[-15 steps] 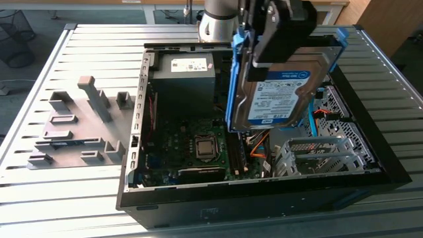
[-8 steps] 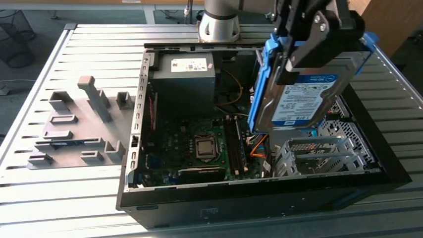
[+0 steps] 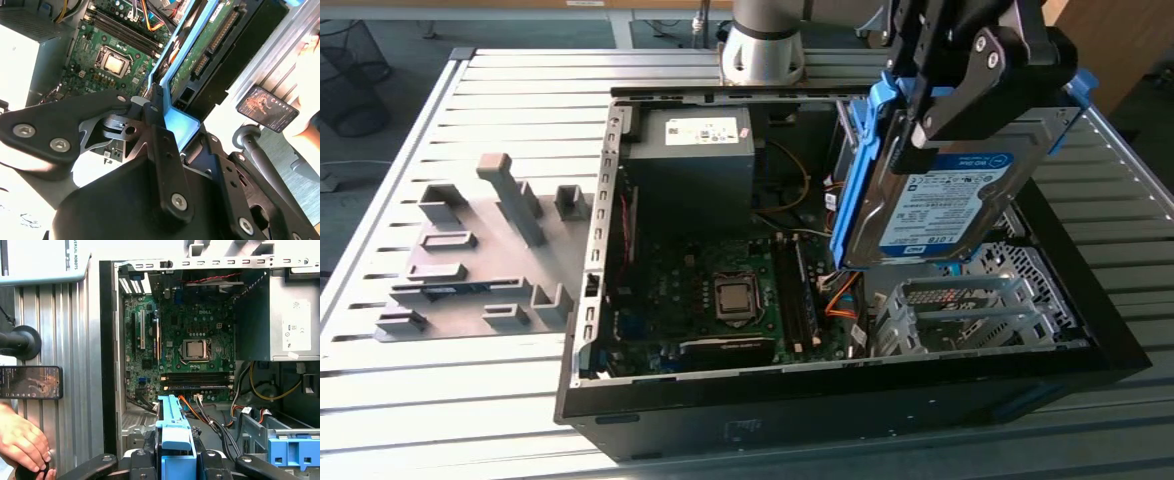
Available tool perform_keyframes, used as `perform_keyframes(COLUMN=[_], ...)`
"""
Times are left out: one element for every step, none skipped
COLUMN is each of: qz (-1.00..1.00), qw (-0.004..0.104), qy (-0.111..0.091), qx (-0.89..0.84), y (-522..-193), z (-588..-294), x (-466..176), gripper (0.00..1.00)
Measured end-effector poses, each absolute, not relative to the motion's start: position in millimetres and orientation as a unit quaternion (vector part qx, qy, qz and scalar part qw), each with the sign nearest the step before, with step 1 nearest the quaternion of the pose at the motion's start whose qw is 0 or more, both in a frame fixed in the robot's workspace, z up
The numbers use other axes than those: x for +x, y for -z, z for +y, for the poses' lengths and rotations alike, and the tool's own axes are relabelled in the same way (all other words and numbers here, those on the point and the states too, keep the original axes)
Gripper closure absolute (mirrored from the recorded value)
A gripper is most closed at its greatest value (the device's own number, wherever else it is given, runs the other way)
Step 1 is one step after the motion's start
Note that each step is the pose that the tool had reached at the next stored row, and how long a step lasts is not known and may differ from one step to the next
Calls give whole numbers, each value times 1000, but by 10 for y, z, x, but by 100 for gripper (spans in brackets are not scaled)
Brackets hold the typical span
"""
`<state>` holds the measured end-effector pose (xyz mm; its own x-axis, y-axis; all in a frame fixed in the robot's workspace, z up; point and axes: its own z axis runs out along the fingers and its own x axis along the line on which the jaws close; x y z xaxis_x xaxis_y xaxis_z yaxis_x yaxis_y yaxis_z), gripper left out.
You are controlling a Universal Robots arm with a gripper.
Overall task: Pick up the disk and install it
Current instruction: 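Insert the disk into the insertion slot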
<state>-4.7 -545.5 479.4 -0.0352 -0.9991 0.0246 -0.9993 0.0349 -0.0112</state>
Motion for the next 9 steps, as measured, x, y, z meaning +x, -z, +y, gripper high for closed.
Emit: perform_keyframes(qz=[-719,-719,-719,-719,-719,-719,-719,-719,-719], qw=[5,5,5,5,5,5,5,5,5], qy=[-13,-13,-13,-13,-13,-13,-13,-13,-13], qx=[695,695,695,695,695,695,695,695,695], y=[-4794,-4794,-4794,-4794,-4794,-4794,-4794,-4794,-4793], z=[-5455,-5455,-5455,-5455,-5455,-5455,-5455,-5456,-5461], x=[-47,-47,-47,-47,-46,-46,-46,-46,-46], gripper=[64,64,64,64,64,64,64,64,64])
